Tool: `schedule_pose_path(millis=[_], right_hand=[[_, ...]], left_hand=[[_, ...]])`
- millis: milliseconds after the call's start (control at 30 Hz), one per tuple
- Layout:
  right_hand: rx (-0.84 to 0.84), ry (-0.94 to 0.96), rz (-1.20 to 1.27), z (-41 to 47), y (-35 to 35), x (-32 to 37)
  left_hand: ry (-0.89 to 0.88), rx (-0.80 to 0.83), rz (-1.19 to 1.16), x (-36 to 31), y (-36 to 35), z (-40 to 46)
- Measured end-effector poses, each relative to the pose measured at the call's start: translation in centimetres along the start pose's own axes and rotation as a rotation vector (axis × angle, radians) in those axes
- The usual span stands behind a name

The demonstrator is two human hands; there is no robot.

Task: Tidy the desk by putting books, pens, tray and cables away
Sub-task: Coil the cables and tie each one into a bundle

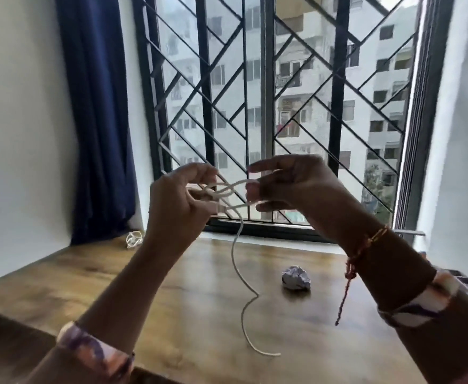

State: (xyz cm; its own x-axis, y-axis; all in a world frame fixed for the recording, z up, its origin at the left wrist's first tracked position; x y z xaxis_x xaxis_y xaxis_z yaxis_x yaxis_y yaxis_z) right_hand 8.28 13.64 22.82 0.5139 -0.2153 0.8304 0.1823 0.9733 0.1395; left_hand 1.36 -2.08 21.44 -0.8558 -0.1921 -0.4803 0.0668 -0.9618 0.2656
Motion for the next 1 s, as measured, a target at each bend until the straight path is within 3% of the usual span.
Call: schedule_pose_path(millis=[100,200,300,367,467,500,567,667,767,833,900,1000], right_hand=[[-0.104,-0.113,0.193,-1.1,-0.7,0.4],[-0.223,-0.227,0.607,-1.1,-1.4,0.4],[-0.258,-0.287,0.848,-0.8,-1.7,0.8],[-0.106,-0.257,0.634,-1.3,-2.0,1.5],[0.206,-0.145,-0.182,-2.3,-2.2,2.5],[0.229,-0.099,-0.372,-2.5,-2.1,3.1],[0.163,-0.005,-0.488,-2.1,-1.1,4.5],[-0.089,0.131,-0.436,-1.1,2.8,5.3],[-0.046,0.118,-0.832,-0.3,5.7,4.9],[-0.075,0.096,-0.666,0.1,7.9,5.1],[-0.149,0.069,-0.127,0.7,10.4,5.4],[-0.176,0.030,0.540,2.1,13.0,4.8]], left_hand=[[0.130,-0.089,-0.090,-0.2,0.4,-1.7],[0.311,-0.156,-0.283,-0.4,0.1,-3.0],[0.285,-0.287,-0.161,-1.3,0.1,-3.6],[0.197,-0.368,0.044,-1.7,0.3,-3.6],[0.146,-0.381,0.171,-2.1,0.3,-2.9],[0.134,-0.362,0.181,-2.2,0.0,-2.6],[0.084,-0.336,0.164,-2.8,-0.8,-1.9],[0.009,-0.344,0.110,-3.5,-2.4,-0.2],[-0.095,-0.340,0.199,-4.3,-4.6,1.8],[-0.112,-0.347,0.245,-4.5,-6.2,2.9],[0.006,-0.340,0.194,-4.1,-7.3,3.9],[0.379,-0.162,-0.352,-3.5,-9.5,5.4]])
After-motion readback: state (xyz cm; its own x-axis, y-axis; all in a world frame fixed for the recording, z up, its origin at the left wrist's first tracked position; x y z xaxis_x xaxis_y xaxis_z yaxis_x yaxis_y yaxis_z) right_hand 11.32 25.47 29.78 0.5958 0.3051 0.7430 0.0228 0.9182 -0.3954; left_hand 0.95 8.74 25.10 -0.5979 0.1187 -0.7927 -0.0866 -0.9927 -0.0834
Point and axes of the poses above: each hand's wrist, its own z-axis towards the middle knuckle, its own y-axis out of the back of the hand, x = y × z, the point moved 3 cm from there along z, towards the middle knuckle, and after that the axes turned 2 degrees about x, right-handed, at the moved point
